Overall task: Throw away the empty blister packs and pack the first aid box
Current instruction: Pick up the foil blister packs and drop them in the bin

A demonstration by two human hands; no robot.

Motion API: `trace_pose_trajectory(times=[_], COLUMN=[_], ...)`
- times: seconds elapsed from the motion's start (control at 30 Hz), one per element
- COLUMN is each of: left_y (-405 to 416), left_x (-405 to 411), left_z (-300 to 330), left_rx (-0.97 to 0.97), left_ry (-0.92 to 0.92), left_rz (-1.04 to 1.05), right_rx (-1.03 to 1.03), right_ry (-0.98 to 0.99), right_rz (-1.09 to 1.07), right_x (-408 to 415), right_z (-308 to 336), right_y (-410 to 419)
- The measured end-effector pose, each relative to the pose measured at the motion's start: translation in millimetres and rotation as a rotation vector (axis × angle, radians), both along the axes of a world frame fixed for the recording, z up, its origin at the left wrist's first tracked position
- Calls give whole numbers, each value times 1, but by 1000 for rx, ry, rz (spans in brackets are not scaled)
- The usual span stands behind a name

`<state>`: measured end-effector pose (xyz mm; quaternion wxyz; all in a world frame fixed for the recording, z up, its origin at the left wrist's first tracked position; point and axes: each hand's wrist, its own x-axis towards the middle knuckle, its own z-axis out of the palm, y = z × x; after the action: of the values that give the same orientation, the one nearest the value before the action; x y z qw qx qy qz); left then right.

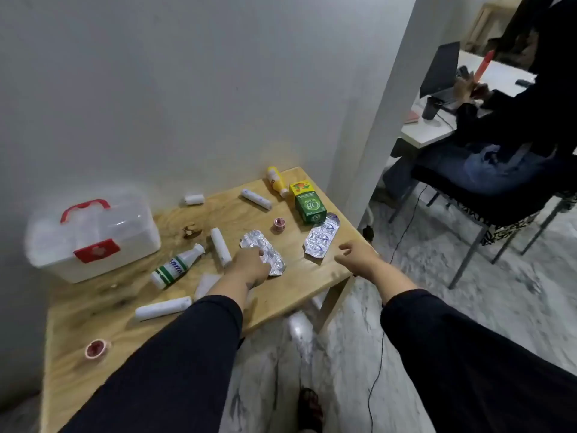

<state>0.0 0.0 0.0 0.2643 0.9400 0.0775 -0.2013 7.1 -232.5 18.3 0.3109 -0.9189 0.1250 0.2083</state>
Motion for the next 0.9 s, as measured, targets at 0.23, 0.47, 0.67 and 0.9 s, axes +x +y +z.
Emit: trace_pose_trajectory(times=[0.23,0.47,0.67,0.9], left_y=[-26,-47,-55,-50], left_x=[43,62,65,62], left_z=[-33,-41,-39,-39], left_rx=[181,150,-58,-270], left_ry=[-19,-123,-107,-124], left_rz=[55,110,442,523], right_rx=[-34,-246,-120,-58], right_ry=[-128,-140,-131,-287], right_rz=[-64,73,-13,-106], right_x=[69,98,101,92], right_z=[-32,-65,-65,-54], right_y=[-11,-8,-28,-42])
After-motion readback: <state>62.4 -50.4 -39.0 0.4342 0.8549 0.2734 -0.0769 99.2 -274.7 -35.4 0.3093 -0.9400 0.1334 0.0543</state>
